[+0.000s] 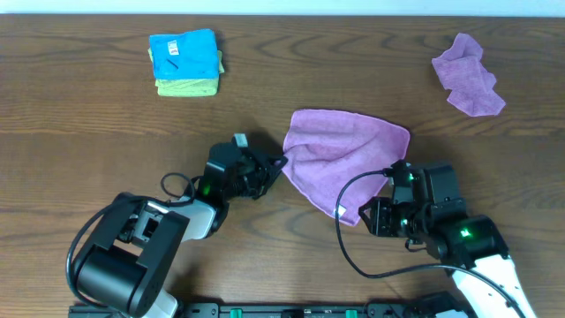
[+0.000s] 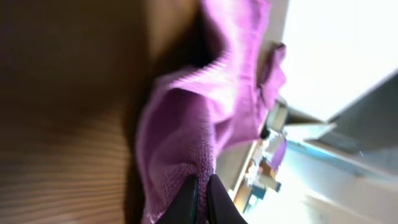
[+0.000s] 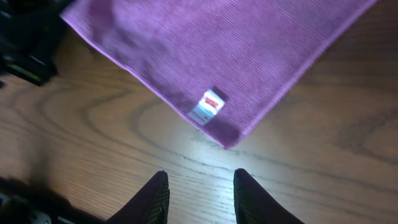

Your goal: Fold the cloth

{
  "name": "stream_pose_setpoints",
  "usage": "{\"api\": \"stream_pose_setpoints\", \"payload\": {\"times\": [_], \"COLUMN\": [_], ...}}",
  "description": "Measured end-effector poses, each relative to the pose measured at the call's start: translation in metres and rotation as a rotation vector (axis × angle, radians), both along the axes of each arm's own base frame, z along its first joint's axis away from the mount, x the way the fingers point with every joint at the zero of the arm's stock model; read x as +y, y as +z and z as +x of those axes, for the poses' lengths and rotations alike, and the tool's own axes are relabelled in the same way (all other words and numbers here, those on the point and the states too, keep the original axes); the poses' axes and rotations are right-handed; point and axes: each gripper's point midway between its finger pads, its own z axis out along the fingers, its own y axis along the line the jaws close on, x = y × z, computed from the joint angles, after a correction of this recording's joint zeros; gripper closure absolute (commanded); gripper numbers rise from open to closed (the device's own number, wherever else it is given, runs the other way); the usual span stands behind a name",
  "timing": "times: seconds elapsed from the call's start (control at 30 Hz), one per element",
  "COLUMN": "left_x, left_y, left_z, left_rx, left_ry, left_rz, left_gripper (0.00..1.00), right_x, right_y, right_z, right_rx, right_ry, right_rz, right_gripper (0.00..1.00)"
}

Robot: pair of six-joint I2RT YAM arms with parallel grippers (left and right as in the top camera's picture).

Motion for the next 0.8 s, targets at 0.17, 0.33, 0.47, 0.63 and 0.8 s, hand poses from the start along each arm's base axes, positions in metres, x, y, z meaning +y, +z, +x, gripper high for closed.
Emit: {"api": "stream_pose_setpoints", "payload": {"times": [0.17,0.33,0.47,0.63,0.8], "left_x": [-0.015,-0.021,-0.019,-0.001,0.024], "left_y": [0.04,0.049,0.039,0.031,0.032], "left_z": [0.019,0.019,0.0,-0.025,-0.033], "left_rx": [-0.126,-0.097,-0.006,0.069,0.041], "left_ry": [-0.132,-0.291,-0.427,-0.57,-0.68], "left_rz": [-0.042,-0.002,0.09,0.272,0.494], "left_gripper": [0.94,0.94,0.94,0.95,0.95], "right_x": [-0.005,-0.002,0.009,0.024,0.033], "right_y": [-0.018,-0.052,-0.071,-0.078,-0.078], "right_z": [-0.008,-0.019,-0.022,-0.021,-0.02], "right_rx": [0.067,0.132,0.148,0.157,0.173], "right_ry": [-0.082,-0.143,-0.172,-0.199,-0.227], "right_rz": [0.002,0.049,0.145,0.276,0.36], "right_gripper": [0.58,0.55,0.53,0.53,0.51]}}
